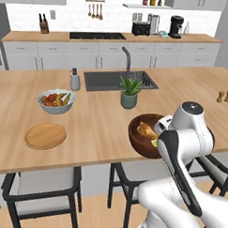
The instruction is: Pick the chicken drumstick and lemon wedge from their plates and place them in the bowl. Then put the bowl in the fridge.
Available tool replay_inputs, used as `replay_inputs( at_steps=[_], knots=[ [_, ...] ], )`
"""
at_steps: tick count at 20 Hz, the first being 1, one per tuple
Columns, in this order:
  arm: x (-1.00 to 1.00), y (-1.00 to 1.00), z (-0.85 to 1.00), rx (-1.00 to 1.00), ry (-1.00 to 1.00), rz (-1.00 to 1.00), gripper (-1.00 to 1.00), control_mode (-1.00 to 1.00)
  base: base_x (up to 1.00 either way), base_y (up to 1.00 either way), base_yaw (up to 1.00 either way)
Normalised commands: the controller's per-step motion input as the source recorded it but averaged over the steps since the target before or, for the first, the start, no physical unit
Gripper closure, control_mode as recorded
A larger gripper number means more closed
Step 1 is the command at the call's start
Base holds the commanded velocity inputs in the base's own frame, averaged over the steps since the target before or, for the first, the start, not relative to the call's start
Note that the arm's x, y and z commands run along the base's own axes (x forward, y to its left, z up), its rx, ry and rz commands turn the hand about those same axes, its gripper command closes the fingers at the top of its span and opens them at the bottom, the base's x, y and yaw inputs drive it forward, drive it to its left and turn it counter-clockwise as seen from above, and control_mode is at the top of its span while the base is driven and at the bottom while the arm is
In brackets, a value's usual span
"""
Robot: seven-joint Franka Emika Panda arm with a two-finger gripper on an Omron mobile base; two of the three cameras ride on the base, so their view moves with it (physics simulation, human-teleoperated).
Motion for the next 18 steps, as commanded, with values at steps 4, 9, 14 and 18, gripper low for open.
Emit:
replay_inputs(
  at_steps=[4, 9, 14, 18],
  knots=[
    [0.0, 0.0, 0.0, 0.0, 0.0, 0.0, 1.0, -1.0, 0.0, 0.0, 0.0],
    [0.0, 0.0, 0.0, 0.0, 0.0, 0.0, 1.0, -1.0, 0.0, 0.0, 0.0],
    [-0.03, 0.0, 0.0, 0.0, 0.0, 0.0, 1.0, 1.0, -0.8, 0.0, 0.0],
    [0.0, 0.0, 0.0, 0.0, 0.0, 0.0, 1.0, 1.0, -0.86, 0.0, 0.02]
  ],
)
